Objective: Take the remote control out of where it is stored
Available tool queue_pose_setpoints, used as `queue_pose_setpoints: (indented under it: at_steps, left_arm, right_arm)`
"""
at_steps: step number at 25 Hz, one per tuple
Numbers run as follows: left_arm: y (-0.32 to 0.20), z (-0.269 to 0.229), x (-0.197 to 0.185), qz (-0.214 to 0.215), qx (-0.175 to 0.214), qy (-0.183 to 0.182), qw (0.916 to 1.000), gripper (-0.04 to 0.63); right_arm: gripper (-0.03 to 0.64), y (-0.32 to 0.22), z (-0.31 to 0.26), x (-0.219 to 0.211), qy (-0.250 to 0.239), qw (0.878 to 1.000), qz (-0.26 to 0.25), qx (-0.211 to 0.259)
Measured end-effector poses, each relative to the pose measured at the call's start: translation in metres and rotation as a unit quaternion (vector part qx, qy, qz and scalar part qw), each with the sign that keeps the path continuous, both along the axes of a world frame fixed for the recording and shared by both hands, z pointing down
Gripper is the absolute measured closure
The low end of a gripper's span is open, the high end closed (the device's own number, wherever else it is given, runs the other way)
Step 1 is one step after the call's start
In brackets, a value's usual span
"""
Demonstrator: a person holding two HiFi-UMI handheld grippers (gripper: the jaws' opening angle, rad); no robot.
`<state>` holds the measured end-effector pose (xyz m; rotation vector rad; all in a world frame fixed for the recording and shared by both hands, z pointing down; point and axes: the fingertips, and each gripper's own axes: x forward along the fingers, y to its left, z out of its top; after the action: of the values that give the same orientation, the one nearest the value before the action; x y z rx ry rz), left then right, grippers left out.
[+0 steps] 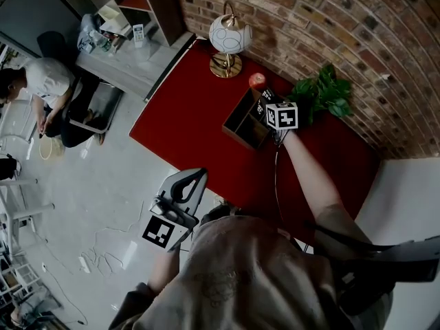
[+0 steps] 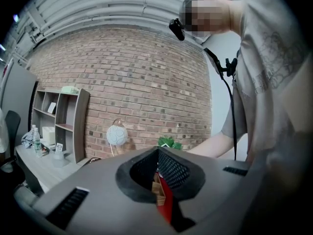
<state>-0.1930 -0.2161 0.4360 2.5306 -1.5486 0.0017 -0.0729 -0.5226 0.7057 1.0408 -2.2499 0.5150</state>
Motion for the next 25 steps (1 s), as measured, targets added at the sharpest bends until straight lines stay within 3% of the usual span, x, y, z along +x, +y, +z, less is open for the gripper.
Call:
queue_pose_setpoints:
  at_steps: [11, 25]
  left_arm:
    - [0.008, 0.002, 0.006, 0.004, -0.002, -0.003, 1.0, 0.597]
    - [0.024, -0.003, 0.007, 0.002, 0.002, -0.008, 1.0, 0.597]
  right_arm:
    - [0.497, 0.005, -0.012, 0.0, -0.029, 1.0, 0.007, 0.004]
    - [0.5, 0.014, -0.032, -0.005, -0.024, 1.0, -0.007, 0.018]
